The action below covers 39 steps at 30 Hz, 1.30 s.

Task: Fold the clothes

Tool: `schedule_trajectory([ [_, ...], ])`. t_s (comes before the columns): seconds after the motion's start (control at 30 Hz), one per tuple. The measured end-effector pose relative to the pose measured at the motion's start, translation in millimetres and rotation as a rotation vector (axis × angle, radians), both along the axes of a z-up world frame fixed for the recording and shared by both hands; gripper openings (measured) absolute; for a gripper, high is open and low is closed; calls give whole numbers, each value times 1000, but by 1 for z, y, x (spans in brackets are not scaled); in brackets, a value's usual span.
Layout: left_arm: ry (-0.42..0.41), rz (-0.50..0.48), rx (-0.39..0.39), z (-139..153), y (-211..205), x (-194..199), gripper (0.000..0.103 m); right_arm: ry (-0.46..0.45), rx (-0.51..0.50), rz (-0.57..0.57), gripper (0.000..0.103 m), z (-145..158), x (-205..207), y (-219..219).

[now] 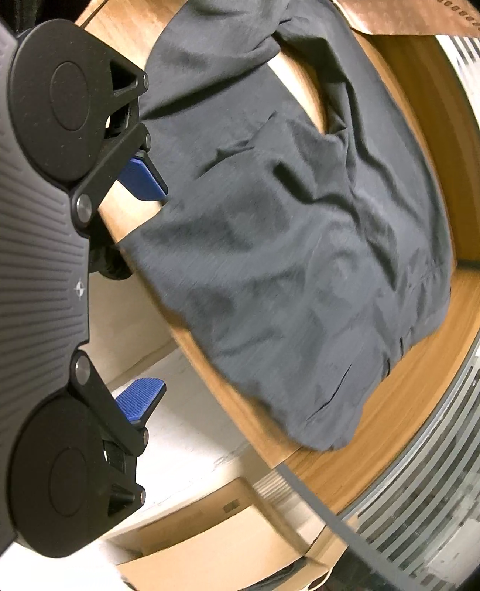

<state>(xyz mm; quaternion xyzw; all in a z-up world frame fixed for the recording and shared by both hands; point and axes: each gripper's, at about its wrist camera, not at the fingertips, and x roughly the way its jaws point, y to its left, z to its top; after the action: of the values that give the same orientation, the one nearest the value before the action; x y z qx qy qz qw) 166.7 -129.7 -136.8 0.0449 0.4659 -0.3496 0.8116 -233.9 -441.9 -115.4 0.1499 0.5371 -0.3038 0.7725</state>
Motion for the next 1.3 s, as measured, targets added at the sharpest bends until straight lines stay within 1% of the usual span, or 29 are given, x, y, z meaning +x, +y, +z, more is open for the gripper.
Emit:
schedule_trajectory([
  [0.1,9,-11,-9,-6,-8,8,85,-6,5,-26,102,2,-13,-2],
  [0.13,12,-15,-12,-7,-11,10,81,-9,6,-35,102,2,-16,-2],
  [0.17,11,-16,-19,-8,-12,10,80,-11,6,-42,102,3,-20,-3],
  [0.2,9,-17,-26,-8,-13,10,68,-12,6,-47,102,3,-22,-3],
  [0.23,1,-14,-14,-8,-15,8,42,-14,6,-53,102,2,-25,-3],
  [0.3,-16,-7,13,-8,-18,4,13,-15,9,-62,102,2,-30,-2],
  [0.33,-20,13,10,-7,-16,0,6,-15,11,-61,102,1,-31,-2],
  [0.37,-23,35,7,-6,-13,-3,4,-14,13,-60,102,1,-32,-2],
  [0.5,-35,130,5,2,1,-20,4,-7,17,-27,102,-3,-29,-3],
  [0.6,-20,239,20,10,24,-36,4,-1,13,22,102,-9,-19,-10],
  [0.7,19,374,90,18,48,-51,4,-3,12,84,102,-15,-3,-24],
  [0.77,52,488,163,24,66,-64,4,-5,20,140,102,-20,10,-33],
  [0.83,63,582,211,33,81,-80,4,-16,37,195,102,-23,22,-43],
  [0.97,84,704,262,41,112,-97,4,-32,47,299,102,-28,47,-58],
  [1.07,99,794,299,46,135,-110,4,-12,39,371,102,-37,66,-67],
  [1.17,115,885,337,52,158,-123,4,27,25,412,102,-49,85,-80],
  [1.3,136,1005,387,60,188,-140,4,17,65,447,102,-54,98,-87],
])
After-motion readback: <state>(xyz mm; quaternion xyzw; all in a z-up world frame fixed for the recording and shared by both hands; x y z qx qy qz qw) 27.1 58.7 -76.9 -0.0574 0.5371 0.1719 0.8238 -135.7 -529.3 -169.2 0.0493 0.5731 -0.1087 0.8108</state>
